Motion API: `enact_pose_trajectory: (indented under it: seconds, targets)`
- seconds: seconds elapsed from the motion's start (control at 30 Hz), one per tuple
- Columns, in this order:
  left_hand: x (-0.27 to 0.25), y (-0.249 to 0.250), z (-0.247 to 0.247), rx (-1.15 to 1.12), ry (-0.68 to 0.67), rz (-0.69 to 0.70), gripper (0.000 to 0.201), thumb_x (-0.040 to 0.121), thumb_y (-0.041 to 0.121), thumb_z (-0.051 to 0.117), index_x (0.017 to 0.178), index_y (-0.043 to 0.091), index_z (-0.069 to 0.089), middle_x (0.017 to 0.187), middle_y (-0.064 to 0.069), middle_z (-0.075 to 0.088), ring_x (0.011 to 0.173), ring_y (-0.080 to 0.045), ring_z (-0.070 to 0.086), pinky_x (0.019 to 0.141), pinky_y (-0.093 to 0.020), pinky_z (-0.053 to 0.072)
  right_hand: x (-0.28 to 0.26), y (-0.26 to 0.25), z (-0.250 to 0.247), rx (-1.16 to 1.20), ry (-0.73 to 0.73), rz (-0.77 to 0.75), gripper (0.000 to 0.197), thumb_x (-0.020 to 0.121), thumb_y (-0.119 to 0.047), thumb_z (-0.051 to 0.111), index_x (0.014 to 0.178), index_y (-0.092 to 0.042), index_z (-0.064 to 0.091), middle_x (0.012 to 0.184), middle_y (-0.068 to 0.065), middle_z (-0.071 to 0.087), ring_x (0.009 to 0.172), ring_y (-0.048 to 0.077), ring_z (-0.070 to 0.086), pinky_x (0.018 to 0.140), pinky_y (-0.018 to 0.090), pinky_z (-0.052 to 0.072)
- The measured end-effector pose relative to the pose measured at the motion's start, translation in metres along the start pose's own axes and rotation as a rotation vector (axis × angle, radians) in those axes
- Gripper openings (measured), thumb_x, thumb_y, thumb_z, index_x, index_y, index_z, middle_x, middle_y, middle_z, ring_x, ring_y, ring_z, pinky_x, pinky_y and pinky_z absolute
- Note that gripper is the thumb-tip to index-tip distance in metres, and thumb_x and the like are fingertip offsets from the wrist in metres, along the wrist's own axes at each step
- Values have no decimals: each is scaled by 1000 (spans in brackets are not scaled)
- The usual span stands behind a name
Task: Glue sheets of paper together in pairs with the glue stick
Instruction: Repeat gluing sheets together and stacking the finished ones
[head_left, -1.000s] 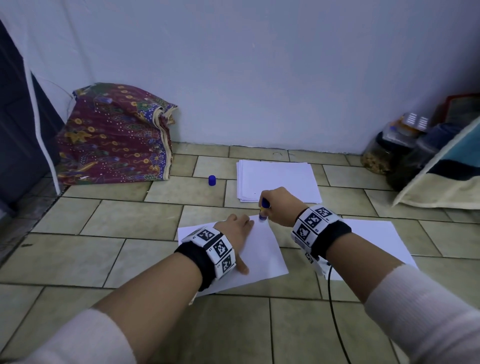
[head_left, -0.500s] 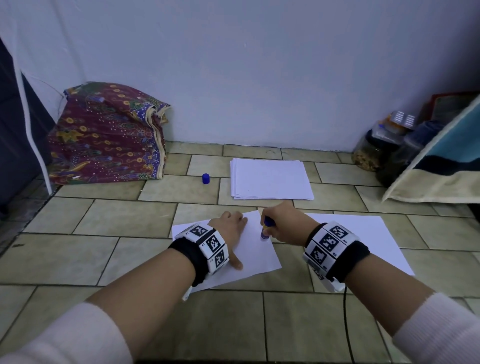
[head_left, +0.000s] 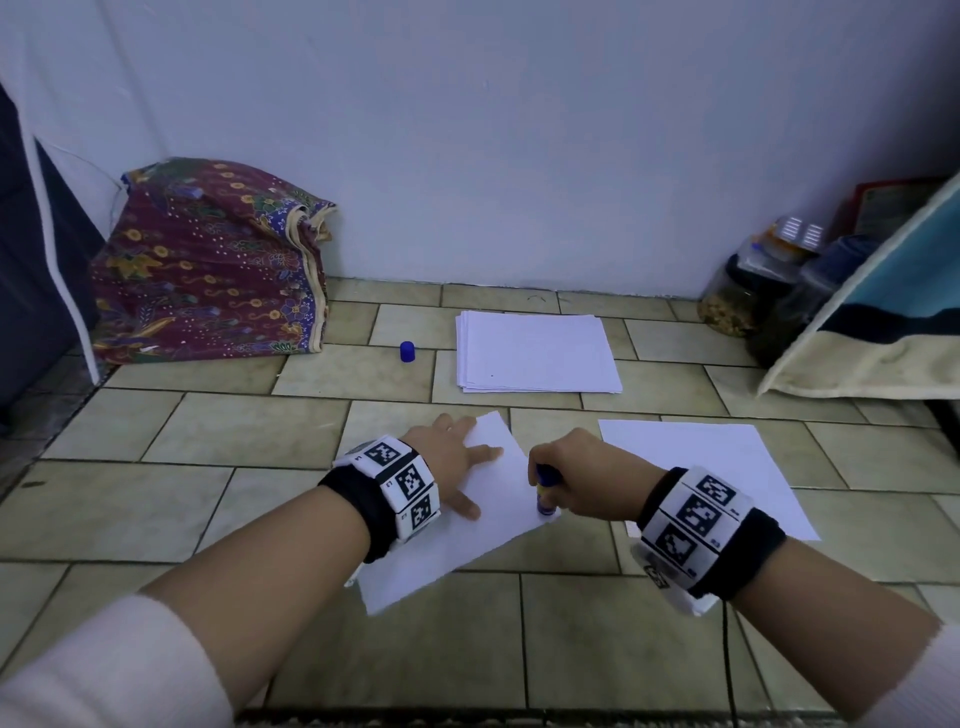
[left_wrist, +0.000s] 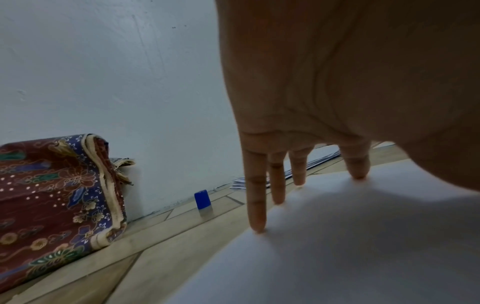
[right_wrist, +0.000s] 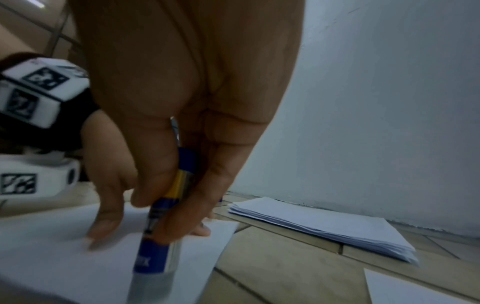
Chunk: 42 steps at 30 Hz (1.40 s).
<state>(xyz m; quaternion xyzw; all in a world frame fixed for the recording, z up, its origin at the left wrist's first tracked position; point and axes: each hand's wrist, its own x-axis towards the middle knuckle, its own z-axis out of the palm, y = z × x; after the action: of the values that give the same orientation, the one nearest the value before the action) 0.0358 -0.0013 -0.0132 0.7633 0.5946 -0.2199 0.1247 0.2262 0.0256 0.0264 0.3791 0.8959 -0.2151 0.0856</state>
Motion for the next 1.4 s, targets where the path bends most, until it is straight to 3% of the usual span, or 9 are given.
enact_pose_trajectory:
  seconds: [0.13,0.23,0.3,0.47,0.67,0.8,0.9,0.97,1.4]
  targets:
    - [-7,1,6,-34,124,-70,92,79,63,62,142,7,25,155,-11,8,138,-27,21,98,-40,39,8,1,-18,254,208,78,25,79,-11,71,101,-13,61,79,-5,61,66,10,56,66,22,49]
    - [-10,0,7,-138,161,26,77,87,50,60,144,13,24,158,-4,3,142,-21,16,103,-39,39,22,5,-23,411,334,126,20,77,-7,73,91,-12,59,81,8,67,65,20,64,67,30,55]
    - [-12,0,5,-146,128,59,69,92,46,53,148,19,23,158,-2,8,142,-20,17,104,-41,38,32,7,-22,435,382,135,16,79,-6,70,88,-12,59,82,9,66,69,23,66,70,32,57]
    - [-16,-9,7,-84,174,-19,79,87,58,54,145,11,31,154,-5,19,138,-21,24,107,-39,34,61,5,-14,437,421,172,17,82,-8,67,98,-10,62,92,6,63,88,26,64,81,35,54]
    - [-8,-22,16,-270,166,-156,91,83,59,60,147,6,21,158,-7,13,143,-22,20,110,-40,33,94,-14,-12,396,461,155,22,88,-9,61,109,-6,61,106,9,61,85,15,51,71,20,40]
    - [1,-22,21,-263,142,-173,94,81,60,62,147,8,20,152,-9,20,136,-26,27,107,-43,37,111,-31,-16,315,378,137,22,90,-4,52,111,-1,59,90,4,62,84,16,52,65,18,42]
    - [5,-23,19,-250,147,-178,90,78,59,65,142,7,28,144,-10,29,130,-26,33,102,-43,41,119,-39,-18,199,299,145,22,90,-4,49,111,0,58,103,14,64,96,27,59,80,31,51]
    - [6,-24,19,-254,142,-181,90,77,59,66,141,7,29,143,-11,30,129,-26,33,101,-43,42,121,-40,-19,138,267,143,22,90,-3,50,110,0,57,108,17,63,99,30,59,82,35,52]
    - [7,-25,19,-278,147,-192,90,75,59,69,140,9,32,145,-11,28,132,-26,31,103,-44,40,87,-26,-13,47,149,58,23,90,-6,55,112,-8,58,114,14,58,98,27,58,76,28,47]
